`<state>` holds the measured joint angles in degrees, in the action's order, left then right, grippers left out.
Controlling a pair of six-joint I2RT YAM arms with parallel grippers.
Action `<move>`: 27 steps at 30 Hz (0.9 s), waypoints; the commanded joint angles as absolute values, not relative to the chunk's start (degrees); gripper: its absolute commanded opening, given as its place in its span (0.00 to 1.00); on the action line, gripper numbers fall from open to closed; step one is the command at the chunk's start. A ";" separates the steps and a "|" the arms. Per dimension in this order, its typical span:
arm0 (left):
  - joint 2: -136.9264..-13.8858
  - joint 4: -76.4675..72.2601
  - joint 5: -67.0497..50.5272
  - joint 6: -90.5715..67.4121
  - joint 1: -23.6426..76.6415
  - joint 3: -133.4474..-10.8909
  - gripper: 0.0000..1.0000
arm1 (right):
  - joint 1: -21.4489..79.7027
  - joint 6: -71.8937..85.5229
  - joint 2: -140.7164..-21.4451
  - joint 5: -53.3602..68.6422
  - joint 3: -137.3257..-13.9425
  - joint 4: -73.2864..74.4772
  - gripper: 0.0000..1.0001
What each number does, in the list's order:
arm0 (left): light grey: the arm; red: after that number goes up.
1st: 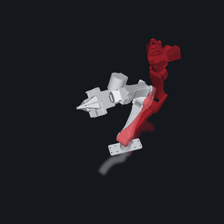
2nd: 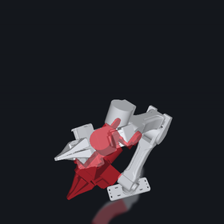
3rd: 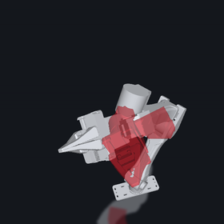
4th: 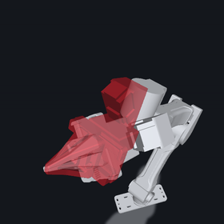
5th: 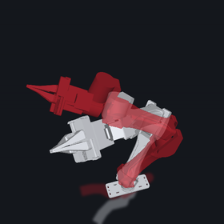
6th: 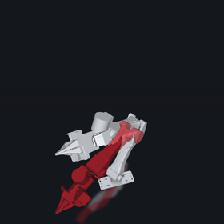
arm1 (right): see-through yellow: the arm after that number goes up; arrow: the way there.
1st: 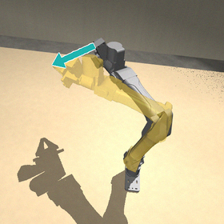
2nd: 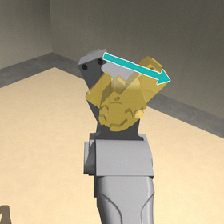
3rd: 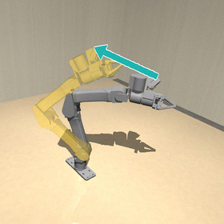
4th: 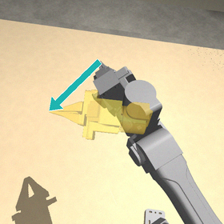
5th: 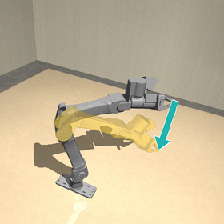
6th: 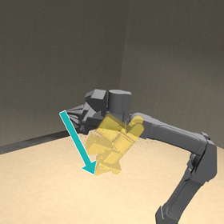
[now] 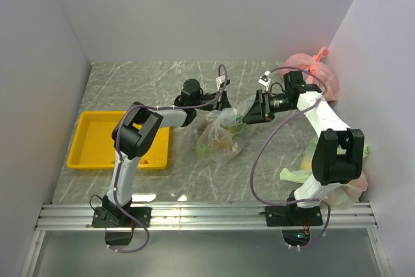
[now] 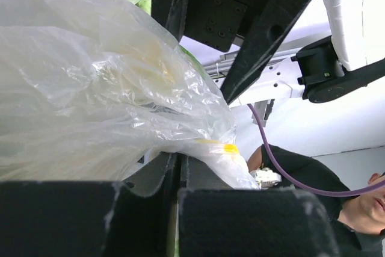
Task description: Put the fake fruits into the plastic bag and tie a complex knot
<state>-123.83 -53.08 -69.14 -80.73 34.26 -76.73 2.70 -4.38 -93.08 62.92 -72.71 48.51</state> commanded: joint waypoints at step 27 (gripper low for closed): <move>-121.47 -46.34 -69.17 -72.96 32.87 -75.14 0.25 | 4.04 -13.79 -94.39 66.36 -76.81 54.66 0.00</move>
<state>-124.66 -51.44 -69.52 -79.05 33.67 -75.42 4.23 -9.87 -94.80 65.73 -73.63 50.81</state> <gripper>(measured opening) 0.243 0.007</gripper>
